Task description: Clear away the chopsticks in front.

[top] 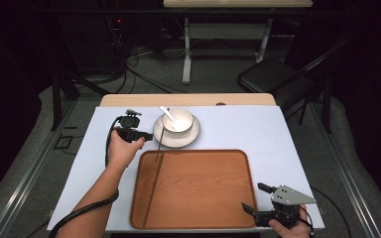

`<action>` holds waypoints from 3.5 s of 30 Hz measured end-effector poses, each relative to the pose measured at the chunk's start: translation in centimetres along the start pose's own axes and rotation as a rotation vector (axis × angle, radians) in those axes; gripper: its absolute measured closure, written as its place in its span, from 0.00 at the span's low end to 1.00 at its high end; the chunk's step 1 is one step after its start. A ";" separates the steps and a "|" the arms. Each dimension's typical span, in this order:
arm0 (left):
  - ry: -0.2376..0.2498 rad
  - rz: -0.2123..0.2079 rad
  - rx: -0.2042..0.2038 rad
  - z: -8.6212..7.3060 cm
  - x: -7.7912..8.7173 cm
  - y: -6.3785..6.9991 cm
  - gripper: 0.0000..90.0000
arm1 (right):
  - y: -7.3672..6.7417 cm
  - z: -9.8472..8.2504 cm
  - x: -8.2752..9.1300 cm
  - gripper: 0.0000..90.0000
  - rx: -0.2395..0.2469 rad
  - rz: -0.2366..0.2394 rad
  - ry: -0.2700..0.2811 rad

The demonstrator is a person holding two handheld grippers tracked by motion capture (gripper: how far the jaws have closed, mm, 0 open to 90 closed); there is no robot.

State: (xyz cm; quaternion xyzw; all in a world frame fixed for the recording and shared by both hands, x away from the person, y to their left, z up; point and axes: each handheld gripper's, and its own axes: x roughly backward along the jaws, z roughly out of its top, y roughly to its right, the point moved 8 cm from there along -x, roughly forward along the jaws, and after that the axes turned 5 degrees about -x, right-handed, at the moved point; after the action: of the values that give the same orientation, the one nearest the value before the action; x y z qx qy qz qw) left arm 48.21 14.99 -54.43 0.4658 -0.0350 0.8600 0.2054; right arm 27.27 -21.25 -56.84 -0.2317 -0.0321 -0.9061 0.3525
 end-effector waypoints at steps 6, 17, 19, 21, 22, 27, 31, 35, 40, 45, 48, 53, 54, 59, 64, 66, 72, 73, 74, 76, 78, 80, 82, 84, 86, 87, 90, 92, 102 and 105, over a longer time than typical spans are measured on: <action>-0.003 -0.007 0.001 0.6 -0.7 0.2 0.69 | 0.0 0.0 0.0 0.17 -0.001 0.000 0.000; -0.010 -0.024 0.013 1.1 -2.5 0.6 0.76 | 0.0 0.0 0.0 0.17 -0.002 0.002 0.001; -0.009 -0.028 0.014 1.2 -2.8 0.7 0.76 | 0.0 0.0 0.0 0.17 -0.002 0.002 0.001; -0.012 -0.035 0.015 1.2 -3.1 0.9 0.76 | 0.0 0.0 0.0 0.17 -0.002 0.002 0.001; -0.014 -0.035 0.016 1.3 -3.2 1.0 0.76 | 0.0 0.0 0.0 0.17 -0.003 0.003 0.000; -0.022 -0.048 0.019 1.3 -3.9 1.4 0.77 | 0.0 0.0 0.0 0.17 -0.001 0.002 0.001; -0.027 -0.054 0.021 1.3 -4.3 1.6 0.77 | 0.0 0.0 0.0 0.17 -0.002 0.003 0.001; -0.026 -0.062 0.031 1.4 -4.7 1.6 0.78 | 0.0 0.0 0.0 0.17 -0.001 0.003 0.002; -0.035 -0.065 0.042 1.2 -5.2 1.6 0.79 | 0.0 0.0 0.0 0.17 -0.001 0.004 0.003; -0.032 -0.077 0.061 1.2 -5.6 1.7 0.80 | 0.0 0.0 0.0 0.17 -0.001 0.005 0.002; -0.037 -0.088 0.070 1.2 -5.7 1.7 0.81 | 0.0 0.0 0.0 0.17 -0.001 0.005 0.002; -0.050 -0.102 0.113 1.4 -6.2 1.7 0.81 | 0.0 0.0 0.0 0.17 0.002 0.005 0.003; -0.054 -0.106 0.121 1.4 -6.3 1.8 0.81 | 0.0 0.0 0.0 0.17 0.002 0.005 0.003; -0.075 -0.103 0.144 1.3 -6.8 1.8 0.84 | 0.0 0.0 0.0 0.17 0.003 0.006 0.004; -0.088 -0.116 0.197 1.3 -6.9 1.8 0.90 | 0.0 0.0 0.0 0.17 0.002 0.006 0.004; -0.088 -0.123 0.222 1.3 -7.0 1.7 0.91 | 0.0 0.0 0.0 0.17 0.002 0.007 0.003; -0.087 -0.137 0.272 1.2 -7.1 1.5 0.94 | 0.0 0.0 0.0 0.17 0.004 0.007 0.003; -0.082 -0.134 0.278 1.3 -7.1 1.4 0.94 | 0.0 0.0 0.0 0.17 0.005 0.007 0.004; -0.077 -0.136 0.284 1.3 -7.1 1.4 0.94 | 0.0 0.0 0.0 0.17 0.005 0.007 0.004; -0.071 -0.134 0.290 1.3 -7.0 1.3 0.95 | 0.0 0.0 0.0 0.17 0.005 0.008 0.003; -0.067 -0.140 0.296 1.3 -6.9 1.2 0.95 | -0.1 0.0 0.0 0.17 0.005 0.008 0.003; -0.062 -0.141 0.304 1.3 -6.8 1.2 0.95 | -0.1 0.0 0.0 0.17 0.005 0.008 0.003; -0.056 -0.135 0.306 1.3 -6.5 1.1 0.95 | -0.1 0.0 0.0 0.17 0.003 0.008 0.003; -0.048 -0.131 0.308 1.4 -6.3 0.9 0.95 | 0.0 0.0 0.0 0.17 0.002 0.008 0.003; -0.044 -0.133 0.311 1.4 -5.9 0.8 0.95 | 0.0 0.0 0.0 0.17 0.003 0.008 0.003; -0.040 -0.132 0.312 1.4 -5.8 0.7 0.95 | 0.0 0.0 0.0 0.17 0.004 0.008 0.004; -0.032 -0.130 0.316 1.4 -5.1 0.4 0.95 | 0.0 0.0 0.0 0.17 0.004 0.007 0.005; -0.022 -0.131 0.320 1.3 -4.6 0.2 0.95 | 0.0 0.0 0.1 0.17 0.004 0.006 0.005; 0.006 -0.126 0.343 0.6 -2.1 -1.1 0.95 | 0.0 0.0 0.0 0.17 -0.001 0.008 0.004; 0.009 -0.128 0.352 0.2 -1.2 -1.3 0.95 | 0.0 0.0 0.0 0.17 -0.002 0.008 0.003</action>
State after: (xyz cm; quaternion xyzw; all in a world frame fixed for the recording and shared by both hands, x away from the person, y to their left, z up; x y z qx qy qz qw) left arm 49.46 15.77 -55.54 0.4918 0.1467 0.8402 0.1750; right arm 27.26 -21.24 -56.82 -0.2306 -0.0297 -0.9052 0.3558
